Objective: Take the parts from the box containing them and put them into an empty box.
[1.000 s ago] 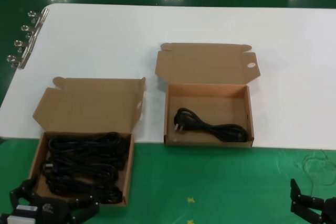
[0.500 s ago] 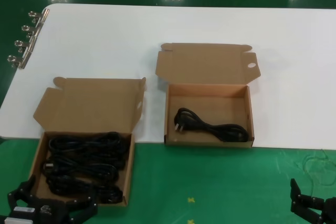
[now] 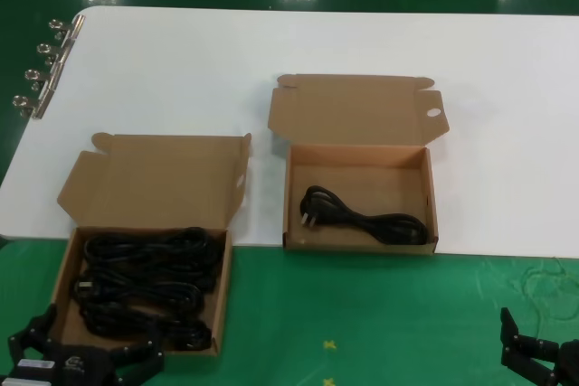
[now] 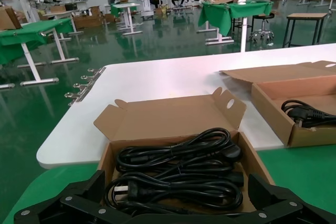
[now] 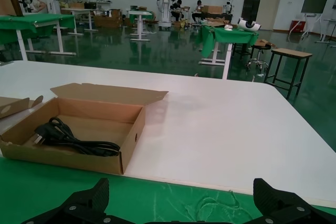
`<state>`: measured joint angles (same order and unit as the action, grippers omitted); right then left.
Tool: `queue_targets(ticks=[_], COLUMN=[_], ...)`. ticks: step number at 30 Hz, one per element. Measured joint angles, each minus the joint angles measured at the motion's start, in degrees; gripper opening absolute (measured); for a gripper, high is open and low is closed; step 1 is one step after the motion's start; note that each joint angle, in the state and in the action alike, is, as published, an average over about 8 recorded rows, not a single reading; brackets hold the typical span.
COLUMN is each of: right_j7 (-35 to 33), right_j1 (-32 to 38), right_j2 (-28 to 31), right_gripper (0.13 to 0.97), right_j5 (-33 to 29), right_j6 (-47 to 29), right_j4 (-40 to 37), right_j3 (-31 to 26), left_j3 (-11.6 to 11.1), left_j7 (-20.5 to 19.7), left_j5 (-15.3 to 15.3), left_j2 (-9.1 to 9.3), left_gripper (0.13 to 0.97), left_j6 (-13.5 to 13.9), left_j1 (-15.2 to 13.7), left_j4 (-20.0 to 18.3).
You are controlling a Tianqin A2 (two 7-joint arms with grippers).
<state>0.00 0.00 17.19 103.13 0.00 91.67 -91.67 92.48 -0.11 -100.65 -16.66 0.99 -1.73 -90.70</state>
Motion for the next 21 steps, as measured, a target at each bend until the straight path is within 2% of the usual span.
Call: queue_targets(ticks=[21], right_j7=[0.0], right_j1=[0.0], right_j2=[0.0], right_gripper=[0.966], right_j5=[0.0], right_j6=[0.0], right_j4=[0.0], right_j3=[0.0], left_j3=[-0.4], left_j7=[0.1], left_j5=[-1.2], left_j2=[-0.25], left_gripper=[0.966], left_j6=[-0.5], left_j1=[0.8], left_j4=[-0.5])
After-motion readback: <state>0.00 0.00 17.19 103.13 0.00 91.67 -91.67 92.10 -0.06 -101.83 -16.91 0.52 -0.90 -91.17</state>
